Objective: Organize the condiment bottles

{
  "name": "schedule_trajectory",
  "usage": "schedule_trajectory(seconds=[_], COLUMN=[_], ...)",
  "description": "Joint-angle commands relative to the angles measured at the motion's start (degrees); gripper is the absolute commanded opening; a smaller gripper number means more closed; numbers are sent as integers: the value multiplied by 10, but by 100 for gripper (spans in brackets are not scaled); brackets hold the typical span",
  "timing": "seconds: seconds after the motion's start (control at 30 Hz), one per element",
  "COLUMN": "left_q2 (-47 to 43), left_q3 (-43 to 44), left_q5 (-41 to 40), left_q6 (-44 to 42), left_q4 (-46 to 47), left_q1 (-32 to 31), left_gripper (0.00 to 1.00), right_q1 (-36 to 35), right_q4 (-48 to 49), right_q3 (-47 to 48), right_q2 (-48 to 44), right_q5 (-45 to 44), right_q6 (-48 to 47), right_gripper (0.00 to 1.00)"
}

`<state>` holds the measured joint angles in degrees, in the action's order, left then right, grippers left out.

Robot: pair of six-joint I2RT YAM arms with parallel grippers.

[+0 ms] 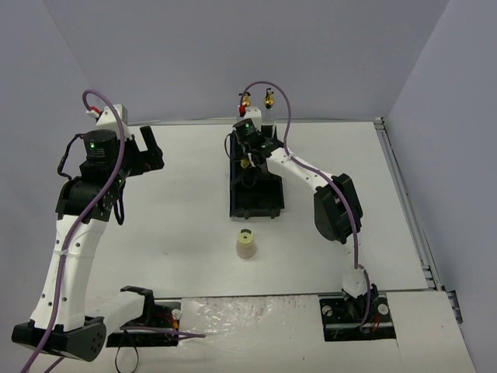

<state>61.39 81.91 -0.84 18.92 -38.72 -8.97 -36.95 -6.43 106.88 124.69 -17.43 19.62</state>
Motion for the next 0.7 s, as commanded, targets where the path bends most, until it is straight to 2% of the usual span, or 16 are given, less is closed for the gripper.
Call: schedule_trajectory(seconds=[0.0, 0.47, 0.67], left_q2=[-13, -20, -20], left_q3=[16, 12, 11], left_q5=[5, 7, 7], left_q6=[5, 4, 3], left_q4=[34, 32, 33], left_q1=[4, 4, 4], left_gripper=[92, 92, 92], right_q1=[0, 0, -1], right_q4=[58, 99, 97], right_q3=[-14, -58, -67], right_q2=[-3, 1, -10], right_q5=[-3, -4, -22], right_q6=[2, 0, 6], right_gripper=[0, 0, 45])
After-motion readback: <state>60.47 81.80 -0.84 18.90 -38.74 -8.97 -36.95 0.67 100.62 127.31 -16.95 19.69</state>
